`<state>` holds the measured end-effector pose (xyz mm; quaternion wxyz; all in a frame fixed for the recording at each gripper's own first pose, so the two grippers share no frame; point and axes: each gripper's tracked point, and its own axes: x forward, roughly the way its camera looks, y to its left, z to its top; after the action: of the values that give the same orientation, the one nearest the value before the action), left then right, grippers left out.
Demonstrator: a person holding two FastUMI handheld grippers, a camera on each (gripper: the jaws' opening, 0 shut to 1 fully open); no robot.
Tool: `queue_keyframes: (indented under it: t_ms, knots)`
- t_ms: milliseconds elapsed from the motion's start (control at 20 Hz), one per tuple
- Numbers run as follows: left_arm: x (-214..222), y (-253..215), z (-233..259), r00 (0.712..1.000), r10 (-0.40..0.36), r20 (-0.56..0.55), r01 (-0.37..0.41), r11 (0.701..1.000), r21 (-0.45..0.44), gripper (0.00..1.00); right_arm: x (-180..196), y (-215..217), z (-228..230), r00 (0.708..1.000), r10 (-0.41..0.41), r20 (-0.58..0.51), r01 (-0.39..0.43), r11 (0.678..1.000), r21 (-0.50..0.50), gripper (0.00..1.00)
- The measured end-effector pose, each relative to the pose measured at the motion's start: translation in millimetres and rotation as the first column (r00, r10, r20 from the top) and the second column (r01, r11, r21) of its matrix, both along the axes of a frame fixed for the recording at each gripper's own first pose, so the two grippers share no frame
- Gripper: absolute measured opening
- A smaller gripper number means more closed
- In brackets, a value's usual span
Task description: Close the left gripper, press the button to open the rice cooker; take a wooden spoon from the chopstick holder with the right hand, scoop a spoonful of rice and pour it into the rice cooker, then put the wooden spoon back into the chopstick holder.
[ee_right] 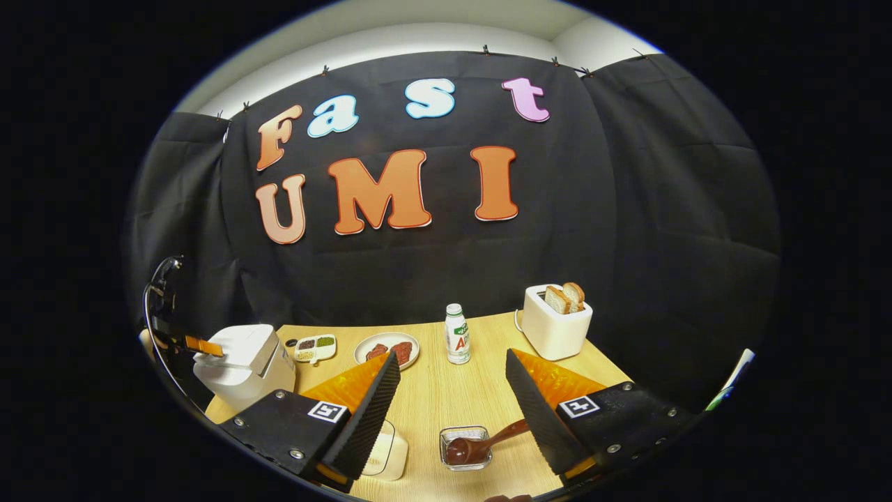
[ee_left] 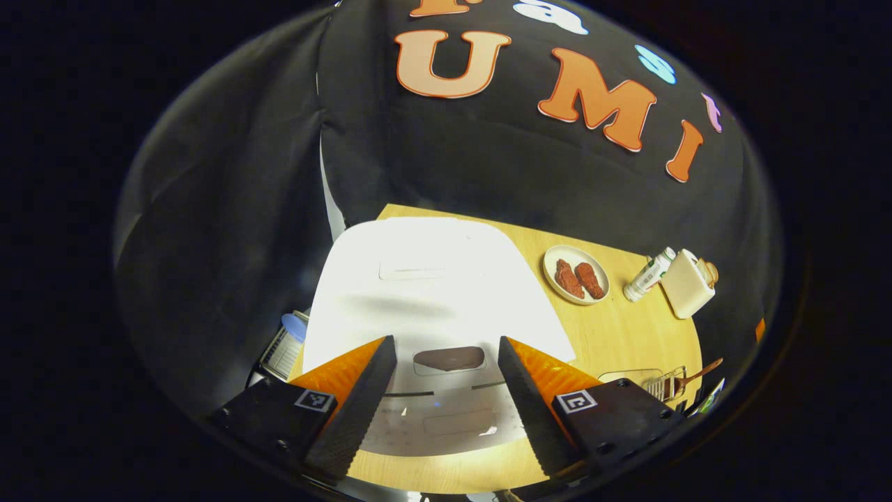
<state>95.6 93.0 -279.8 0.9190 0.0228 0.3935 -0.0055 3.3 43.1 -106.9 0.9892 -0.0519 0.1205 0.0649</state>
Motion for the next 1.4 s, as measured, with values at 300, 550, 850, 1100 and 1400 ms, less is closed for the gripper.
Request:
queue_keyframes:
  t_ms: [300, 550, 850, 1100, 1400]
  knots:
    - [-3.3, -8.8, 4.3, 0.997, -0.055, 0.057, 0.052, 0.997, 0.054, 1.0, -1.8, -1.4, -1.3, 1.0, -0.014, -0.01, 0.014, 1.0, 0.009, 0.95]
    - [-0.8, -10.5, 3.3, 0.992, -0.072, 0.099, 0.066, 0.996, 0.063, 1.0, -1.7, 9.1, -4.3, 1.0, -0.001, -0.011, 0.001, 1.0, 0.012, 0.95]
    - [3.8, -13.5, 28.1, 0.987, -0.046, 0.152, 0.037, 0.997, 0.064, 1.0, 2.7, 17.2, 23.0, 0.999, 0.002, 0.035, -0.002, 1.0, -0.007, 0.95]
    - [5.1, -29.0, 126.6, 0.941, -0.079, 0.33, 0.063, 0.996, 0.057, 1.0, 5.4, 19.5, 55.6, 0.996, -0.009, 0.094, 0.011, 1.0, -0.024, 0.95]
    - [-11.7, -52.6, 279.5, 0.805, -0.109, 0.583, 0.097, 0.994, 0.051, 1.0, 1.2, 16.0, 87.0, 0.99, -0.036, 0.139, 0.04, 0.999, -0.027, 0.95]
